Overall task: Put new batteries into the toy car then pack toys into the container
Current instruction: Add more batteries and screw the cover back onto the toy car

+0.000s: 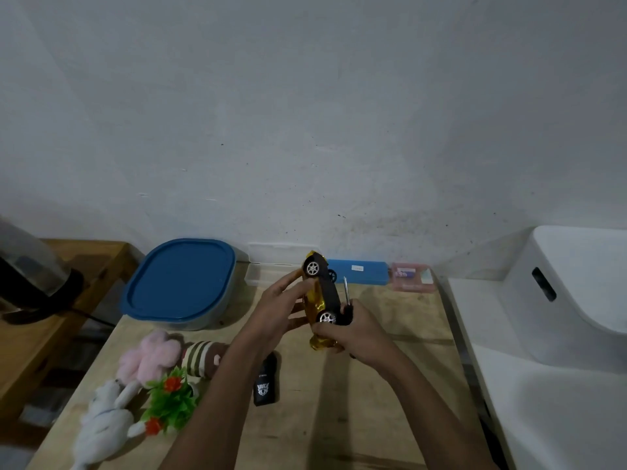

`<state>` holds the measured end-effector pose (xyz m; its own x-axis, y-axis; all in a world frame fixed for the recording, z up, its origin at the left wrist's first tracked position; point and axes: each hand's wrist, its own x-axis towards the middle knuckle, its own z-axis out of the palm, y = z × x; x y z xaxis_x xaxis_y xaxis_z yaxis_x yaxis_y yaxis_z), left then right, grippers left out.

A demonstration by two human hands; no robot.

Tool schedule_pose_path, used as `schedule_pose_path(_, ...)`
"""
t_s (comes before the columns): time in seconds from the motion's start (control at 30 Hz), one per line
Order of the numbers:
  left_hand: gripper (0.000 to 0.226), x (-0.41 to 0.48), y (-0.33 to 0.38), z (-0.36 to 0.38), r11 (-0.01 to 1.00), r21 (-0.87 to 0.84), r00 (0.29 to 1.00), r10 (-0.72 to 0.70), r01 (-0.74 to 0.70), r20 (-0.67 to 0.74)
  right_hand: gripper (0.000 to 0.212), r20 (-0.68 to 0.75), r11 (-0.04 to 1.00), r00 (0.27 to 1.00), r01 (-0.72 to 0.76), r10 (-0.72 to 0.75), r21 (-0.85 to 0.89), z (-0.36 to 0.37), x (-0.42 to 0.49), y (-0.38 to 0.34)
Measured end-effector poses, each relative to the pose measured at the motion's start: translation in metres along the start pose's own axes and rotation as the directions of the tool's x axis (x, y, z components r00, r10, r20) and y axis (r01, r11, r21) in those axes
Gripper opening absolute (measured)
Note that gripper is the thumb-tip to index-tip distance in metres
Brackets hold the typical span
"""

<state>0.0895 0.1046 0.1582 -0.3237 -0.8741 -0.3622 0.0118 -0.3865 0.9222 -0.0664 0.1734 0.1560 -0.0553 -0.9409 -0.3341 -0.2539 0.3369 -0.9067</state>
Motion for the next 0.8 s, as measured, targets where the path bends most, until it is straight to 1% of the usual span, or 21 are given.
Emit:
schedule_pose_path(0.07,0.05,-0.001,-0.002,-0.003,0.996,0.087,0.998,-0.024,0.019,0.054,0.036,0.092,0.989,0.996,-0.03,0.017,0.145,-0.005,-0.003,0.0)
schedule_pose_path(0.1,0.051,-0.002,-0.004,-0.003,0.995,0.091,0.997,-0.036,0.029,0.072,0.032,0.129,0.98,0.991,-0.046,0.021,0.192,-0.008,-0.004,0.002)
schedule_pose_path(0.17,0.048,-0.002,-0.005,0.002,0.998,0.04,0.996,-0.044,0.041,0.077,0.034,0.168,0.979,0.985,-0.067,0.034,0.193,-0.012,-0.003,0.008)
schedule_pose_path(0.2,0.049,-0.001,-0.006,0.004,0.999,0.026,0.997,-0.038,0.036,0.065,0.04,0.17,0.985,0.984,-0.071,0.044,0.157,-0.013,-0.002,0.01)
schedule_pose_path(0.27,0.053,0.001,-0.01,0.008,0.999,0.041,0.999,-0.029,0.028,0.03,0.059,0.137,0.995,0.988,-0.083,0.073,0.063,-0.019,-0.001,0.017)
schedule_pose_path(0.3,0.054,0.003,-0.012,0.011,0.998,0.058,1.0,-0.031,0.031,0.005,0.062,0.097,0.995,0.991,-0.093,0.09,0.036,-0.024,-0.002,0.019)
schedule_pose_path(0.37,0.055,0.006,-0.02,0.018,0.991,0.113,0.994,-0.056,0.066,-0.089,0.049,-0.017,0.991,0.992,-0.125,0.126,0.057,-0.036,-0.003,0.026)
schedule_pose_path(0.4,0.055,0.01,-0.027,0.022,0.981,0.172,0.987,-0.07,0.094,-0.141,0.042,-0.084,0.985,0.984,-0.152,0.16,0.085,-0.043,-0.002,0.03)
schedule_pose_path(0.47,0.057,0.015,-0.045,0.032,0.921,0.359,0.977,-0.084,0.152,-0.197,0.037,-0.177,0.969,0.957,-0.206,0.228,0.135,-0.055,0.004,0.04)
schedule_pose_path(0.53,0.056,0.02,-0.066,0.043,0.838,0.51,0.975,-0.106,0.193,-0.196,0.034,-0.202,0.954,0.942,-0.233,0.27,0.19,-0.062,0.008,0.045)
schedule_pose_path(0.63,0.046,0.026,-0.09,0.063,0.724,0.652,0.973,-0.13,0.224,-0.189,0.034,-0.211,0.946,0.935,-0.238,0.284,0.219,-0.069,0.015,0.05)
schedule_pose_path(0.67,0.047,0.028,-0.094,0.069,0.681,0.696,0.973,-0.129,0.226,-0.19,0.033,-0.212,0.947,0.936,-0.235,0.282,0.22,-0.07,0.017,0.05)
schedule_pose_path(0.73,0.056,0.036,-0.099,0.079,0.598,0.766,0.971,-0.116,0.236,-0.208,0.031,-0.208,0.946,0.936,-0.237,0.284,0.222,-0.071,0.022,0.051)
schedule_pose_path(0.8,0.063,0.042,-0.1,0.087,0.537,0.807,0.969,-0.108,0.246,-0.224,0.028,-0.207,0.946,0.936,-0.241,0.286,0.218,-0.072,0.025,0.051)
